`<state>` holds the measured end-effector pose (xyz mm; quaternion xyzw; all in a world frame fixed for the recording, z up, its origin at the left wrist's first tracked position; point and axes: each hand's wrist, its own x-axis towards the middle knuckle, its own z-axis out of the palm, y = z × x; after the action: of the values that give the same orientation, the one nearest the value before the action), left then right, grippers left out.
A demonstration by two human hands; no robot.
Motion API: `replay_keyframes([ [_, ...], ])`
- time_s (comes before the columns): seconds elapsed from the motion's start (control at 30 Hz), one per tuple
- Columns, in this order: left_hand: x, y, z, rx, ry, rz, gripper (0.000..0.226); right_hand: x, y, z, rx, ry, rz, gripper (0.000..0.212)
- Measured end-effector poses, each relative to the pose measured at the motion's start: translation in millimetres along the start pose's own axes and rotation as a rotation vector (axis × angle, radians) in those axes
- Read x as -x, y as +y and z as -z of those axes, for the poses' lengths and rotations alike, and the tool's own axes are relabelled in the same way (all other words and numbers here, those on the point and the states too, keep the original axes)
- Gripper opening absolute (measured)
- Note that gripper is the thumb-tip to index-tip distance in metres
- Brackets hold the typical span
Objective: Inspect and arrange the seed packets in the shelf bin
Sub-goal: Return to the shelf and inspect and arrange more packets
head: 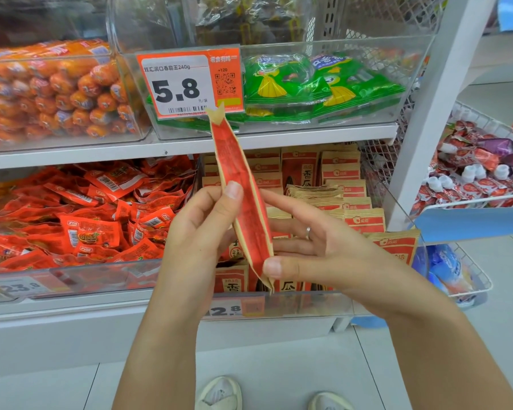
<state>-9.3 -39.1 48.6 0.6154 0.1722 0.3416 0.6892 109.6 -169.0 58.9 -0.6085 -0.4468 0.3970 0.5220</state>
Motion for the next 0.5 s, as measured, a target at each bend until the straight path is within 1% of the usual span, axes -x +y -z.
replay_keyframes([
  [0.07,-0.9,0.1,-0.9,0.004,0.004,0.001,0.044,0.3,-0.5,-0.8,0.002,-0.036,0.021,0.081],
  [0.17,-3.8,-1.3,1.2,0.000,0.020,0.029,0.049,0.7,-1.1,-0.8,0.003,-0.056,0.017,0.078],
  [0.3,-2.6,2.4,4.1,0.019,0.061,0.052,0.052,1.3,-2.0,2.7,0.015,0.059,0.002,0.068],
  [0.4,-0.6,4.6,1.1,-0.009,0.043,0.026,0.067,1.4,-3.3,0.7,0.032,0.057,-0.014,0.067],
  [0.43,0.7,7.2,-1.0,-0.009,0.045,0.026,0.068,0.6,-2.7,-0.6,0.037,0.069,-0.020,0.066],
  [0.5,1.3,7.8,-3.1,0.014,0.041,0.039,0.061,-2.3,-1.7,-2.4,0.025,0.118,-0.039,0.065],
])
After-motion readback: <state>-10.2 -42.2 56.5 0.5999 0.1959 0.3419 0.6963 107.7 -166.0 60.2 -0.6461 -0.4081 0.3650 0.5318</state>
